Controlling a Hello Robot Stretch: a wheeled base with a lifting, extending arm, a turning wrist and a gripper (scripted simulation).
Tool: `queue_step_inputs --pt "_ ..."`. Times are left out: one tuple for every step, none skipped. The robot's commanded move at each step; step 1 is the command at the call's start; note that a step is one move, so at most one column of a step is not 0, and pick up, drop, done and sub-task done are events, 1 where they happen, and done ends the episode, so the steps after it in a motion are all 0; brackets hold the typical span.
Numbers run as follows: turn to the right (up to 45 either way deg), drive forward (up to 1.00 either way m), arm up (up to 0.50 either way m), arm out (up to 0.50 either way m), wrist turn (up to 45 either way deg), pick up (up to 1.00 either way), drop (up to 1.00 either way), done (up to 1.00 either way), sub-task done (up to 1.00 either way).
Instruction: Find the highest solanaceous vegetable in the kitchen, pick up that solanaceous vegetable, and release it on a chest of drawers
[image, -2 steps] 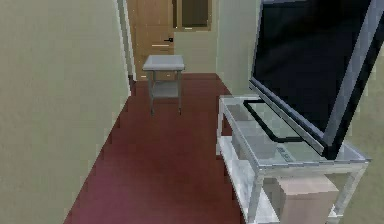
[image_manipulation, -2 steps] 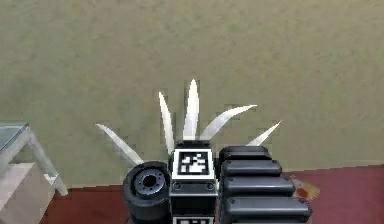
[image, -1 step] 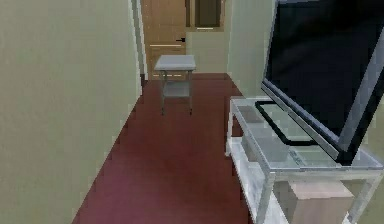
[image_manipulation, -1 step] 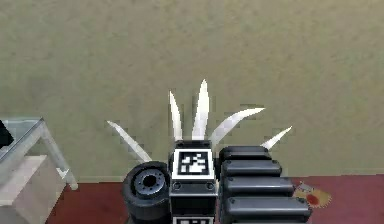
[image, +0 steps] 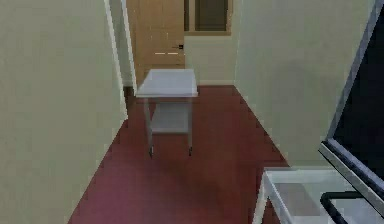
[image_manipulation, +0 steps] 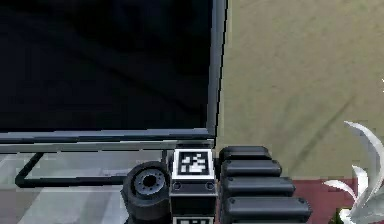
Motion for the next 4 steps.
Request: queue_step_inputs --pt "0.0 0.95 0.00 0.00 0.0 0.00 0.00 0.00 0.00" --pt "36.0 0.00 0.00 0.00 0.0 0.00 0.00 0.00 0.00" --pt "0.0 0.90 0.00 0.00 0.0 0.00 0.00 0.00 0.00" --pt "-36.0 0.00 0.00 0.00 0.0 0.00 0.00 0.00 0.00"
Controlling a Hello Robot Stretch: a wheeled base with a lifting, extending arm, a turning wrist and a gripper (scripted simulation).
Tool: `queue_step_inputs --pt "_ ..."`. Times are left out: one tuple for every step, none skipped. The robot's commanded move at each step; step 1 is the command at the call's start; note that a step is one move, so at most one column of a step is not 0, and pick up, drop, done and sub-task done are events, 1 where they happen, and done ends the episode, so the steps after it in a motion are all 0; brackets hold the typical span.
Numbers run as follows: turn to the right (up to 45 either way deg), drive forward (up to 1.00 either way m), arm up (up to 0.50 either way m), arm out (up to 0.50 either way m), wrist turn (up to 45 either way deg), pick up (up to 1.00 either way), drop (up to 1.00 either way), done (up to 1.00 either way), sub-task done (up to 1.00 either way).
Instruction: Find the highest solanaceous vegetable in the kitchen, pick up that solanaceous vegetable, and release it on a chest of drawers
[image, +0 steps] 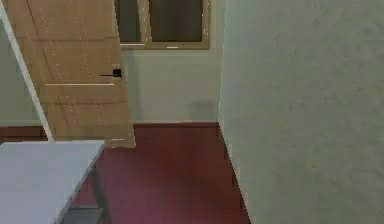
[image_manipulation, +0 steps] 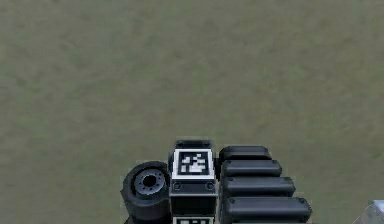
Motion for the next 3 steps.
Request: queue_step_inputs --pt "0.0 1.00 0.00 0.00 0.0 0.00 0.00 0.00 0.00" --pt "0.0 0.15 0.00 0.00 0.0 0.00 0.00 0.00 0.00" --pt "-45.0 0.00 0.00 0.00 0.0 0.00 0.00 0.00 0.00"
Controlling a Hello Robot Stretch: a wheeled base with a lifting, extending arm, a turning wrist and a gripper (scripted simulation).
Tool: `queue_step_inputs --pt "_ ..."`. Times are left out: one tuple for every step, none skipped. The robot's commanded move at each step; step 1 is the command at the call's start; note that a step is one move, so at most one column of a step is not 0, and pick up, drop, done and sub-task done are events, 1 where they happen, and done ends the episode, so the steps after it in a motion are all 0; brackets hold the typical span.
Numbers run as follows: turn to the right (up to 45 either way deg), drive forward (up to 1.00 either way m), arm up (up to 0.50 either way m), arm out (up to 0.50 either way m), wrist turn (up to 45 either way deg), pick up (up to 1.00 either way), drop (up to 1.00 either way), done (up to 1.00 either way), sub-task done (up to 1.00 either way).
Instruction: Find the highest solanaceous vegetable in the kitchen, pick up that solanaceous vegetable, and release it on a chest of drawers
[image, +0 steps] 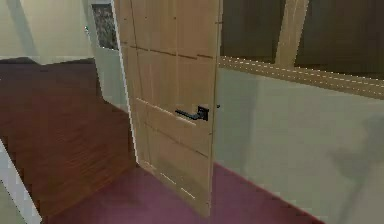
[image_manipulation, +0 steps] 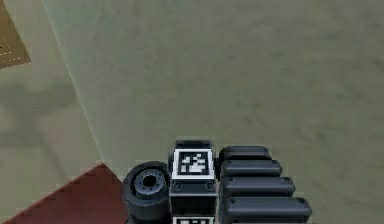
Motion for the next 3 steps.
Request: queue_step_inputs --pt "0.0 0.65 0.00 0.00 0.0 0.00 0.00 0.00 0.00" --pt "-45.0 0.00 0.00 0.00 0.0 0.00 0.00 0.00 0.00" --pt "-3.0 0.00 0.00 0.00 0.0 0.00 0.00 0.00 0.00"
